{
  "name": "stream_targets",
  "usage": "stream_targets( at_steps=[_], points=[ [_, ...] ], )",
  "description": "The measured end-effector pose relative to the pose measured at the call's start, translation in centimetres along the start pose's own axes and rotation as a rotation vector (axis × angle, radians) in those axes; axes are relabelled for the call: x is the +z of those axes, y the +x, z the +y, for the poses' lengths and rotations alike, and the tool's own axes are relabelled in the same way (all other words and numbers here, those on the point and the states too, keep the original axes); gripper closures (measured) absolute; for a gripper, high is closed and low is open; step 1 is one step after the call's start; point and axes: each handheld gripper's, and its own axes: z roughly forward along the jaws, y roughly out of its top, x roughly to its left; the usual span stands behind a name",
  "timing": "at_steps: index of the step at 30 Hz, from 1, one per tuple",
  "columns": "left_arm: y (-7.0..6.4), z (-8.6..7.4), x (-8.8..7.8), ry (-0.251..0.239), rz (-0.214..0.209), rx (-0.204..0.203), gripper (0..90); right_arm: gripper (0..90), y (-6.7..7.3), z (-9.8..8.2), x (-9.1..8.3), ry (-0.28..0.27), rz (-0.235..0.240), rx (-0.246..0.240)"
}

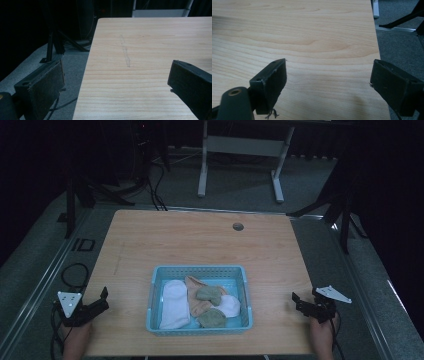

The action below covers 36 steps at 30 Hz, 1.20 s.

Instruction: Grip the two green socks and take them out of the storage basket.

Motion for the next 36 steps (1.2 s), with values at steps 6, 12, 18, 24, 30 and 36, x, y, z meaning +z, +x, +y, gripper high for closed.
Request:
stream_targets(
  at_steps=[6,12,18,24,30,36],
  points=[
    [0.1,0.0,0.0,0.004,-0.004,-0.006,0.4,13.2,-0.2,0.0,0.0,0.002,0.004,0.018],
    [0.1,0.0,0.0,0.004,-0.008,-0.008,0.4,13.3,-0.5,0.1,0.2,0.032,0.051,0.035],
    [0.1,0.0,0.0,0.005,-0.010,-0.008,0.4,13.0,-1.0,0.0,0.1,0.036,0.138,0.037],
    [0.1,0.0,0.0,0.006,-0.017,-0.005,0.3,13.1,-1.4,0.2,-0.5,0.046,0.231,0.040],
    [0.1,0.0,0.0,0.006,-0.026,-0.009,0.3,12.9,-1.0,0.1,-1.0,0.116,0.389,-0.113],
    [0.1,0.0,0.0,0.009,-0.026,-0.008,0.4,12.9,-0.9,0.4,-1.0,0.234,0.452,-0.175]
  ],
)
